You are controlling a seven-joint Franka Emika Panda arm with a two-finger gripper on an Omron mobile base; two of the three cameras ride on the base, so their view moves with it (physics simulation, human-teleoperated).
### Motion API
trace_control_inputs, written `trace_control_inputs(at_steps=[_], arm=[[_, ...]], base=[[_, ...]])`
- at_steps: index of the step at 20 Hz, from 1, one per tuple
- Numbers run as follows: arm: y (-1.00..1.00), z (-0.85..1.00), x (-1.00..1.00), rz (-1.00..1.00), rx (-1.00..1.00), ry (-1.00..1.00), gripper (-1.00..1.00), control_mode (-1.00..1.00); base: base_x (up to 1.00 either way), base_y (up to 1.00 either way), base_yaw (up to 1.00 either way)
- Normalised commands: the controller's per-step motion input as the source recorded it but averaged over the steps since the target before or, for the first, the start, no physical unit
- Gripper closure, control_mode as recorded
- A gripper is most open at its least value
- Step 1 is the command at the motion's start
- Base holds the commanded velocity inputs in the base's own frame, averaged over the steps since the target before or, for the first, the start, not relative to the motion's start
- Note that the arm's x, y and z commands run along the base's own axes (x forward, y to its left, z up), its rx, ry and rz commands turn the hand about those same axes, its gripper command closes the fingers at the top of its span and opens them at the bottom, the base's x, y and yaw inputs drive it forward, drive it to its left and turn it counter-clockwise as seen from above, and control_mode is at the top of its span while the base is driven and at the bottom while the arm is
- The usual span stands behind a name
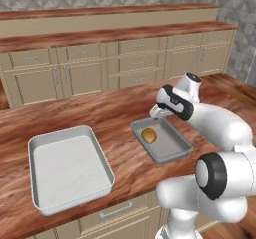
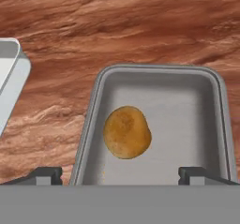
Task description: Place one potato and one fish in each tupperware on the nearby counter, to pack two identical lunches.
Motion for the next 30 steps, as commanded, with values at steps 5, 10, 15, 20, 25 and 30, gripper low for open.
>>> trace_control_inputs(at_steps=[5,10,15,20,25,30], arm=[[0.23,0.33,-1.0,0.0,-0.04,-0.08,-1.0,-1.0],[0.1,0.21,-1.0,0.0,-0.04,-0.02,-1.0,-1.0],[0.0,0.01,-1.0,0.0,-0.02,-0.04,-1.0,-1.0],[0.0,0.0,0.0,0.0,0.0,0.0,-1.0,1.0],[0.0,0.0,0.0,0.0,0.0,0.0,-1.0,1.0],[0.0,0.0,0.0,0.0,0.0,0.0,-1.0,1.0]], base=[[0.0,0.0,0.0],[0.0,0.0,0.0],[0.0,0.0,0.0],[-1.0,-0.38,-0.06],[-0.99,-0.93,-0.13],[-0.53,-1.0,-0.29]])
